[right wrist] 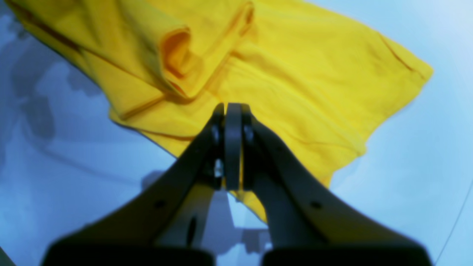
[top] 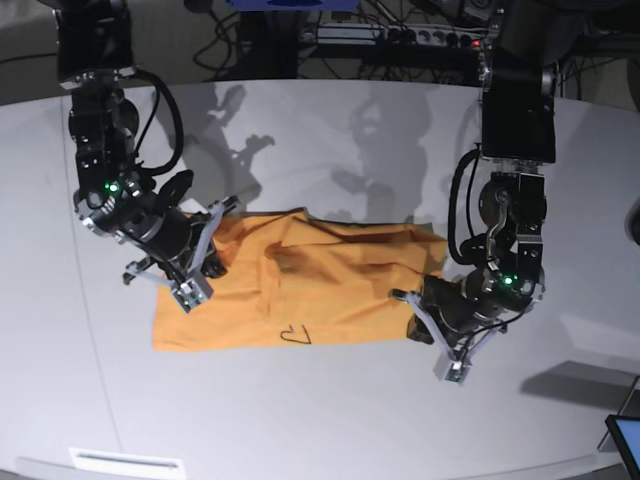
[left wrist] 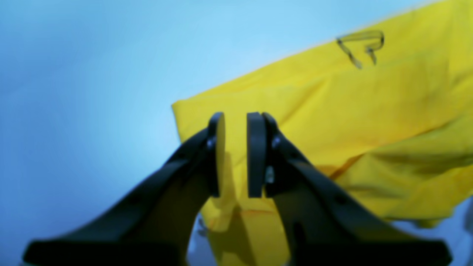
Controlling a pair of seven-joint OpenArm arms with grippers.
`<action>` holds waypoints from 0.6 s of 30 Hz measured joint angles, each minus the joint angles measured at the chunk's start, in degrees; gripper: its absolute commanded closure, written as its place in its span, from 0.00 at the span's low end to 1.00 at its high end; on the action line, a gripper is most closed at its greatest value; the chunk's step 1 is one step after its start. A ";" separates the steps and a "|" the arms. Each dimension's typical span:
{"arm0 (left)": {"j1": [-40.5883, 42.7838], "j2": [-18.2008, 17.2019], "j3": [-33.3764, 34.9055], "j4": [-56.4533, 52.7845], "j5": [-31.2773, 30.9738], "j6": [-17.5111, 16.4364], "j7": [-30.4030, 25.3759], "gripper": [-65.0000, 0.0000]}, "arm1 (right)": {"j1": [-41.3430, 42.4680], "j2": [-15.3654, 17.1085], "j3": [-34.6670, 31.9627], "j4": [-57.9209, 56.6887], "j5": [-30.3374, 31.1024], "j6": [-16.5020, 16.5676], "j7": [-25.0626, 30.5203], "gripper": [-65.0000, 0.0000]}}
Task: Fold the T-shirt properly
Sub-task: 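Open both grippers and move them apart off the folded shirt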
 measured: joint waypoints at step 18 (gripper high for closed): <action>3.85 1.22 -13.25 4.96 0.11 0.00 8.41 0.58 | 0.28 -1.36 3.80 -2.47 1.14 0.07 0.42 0.76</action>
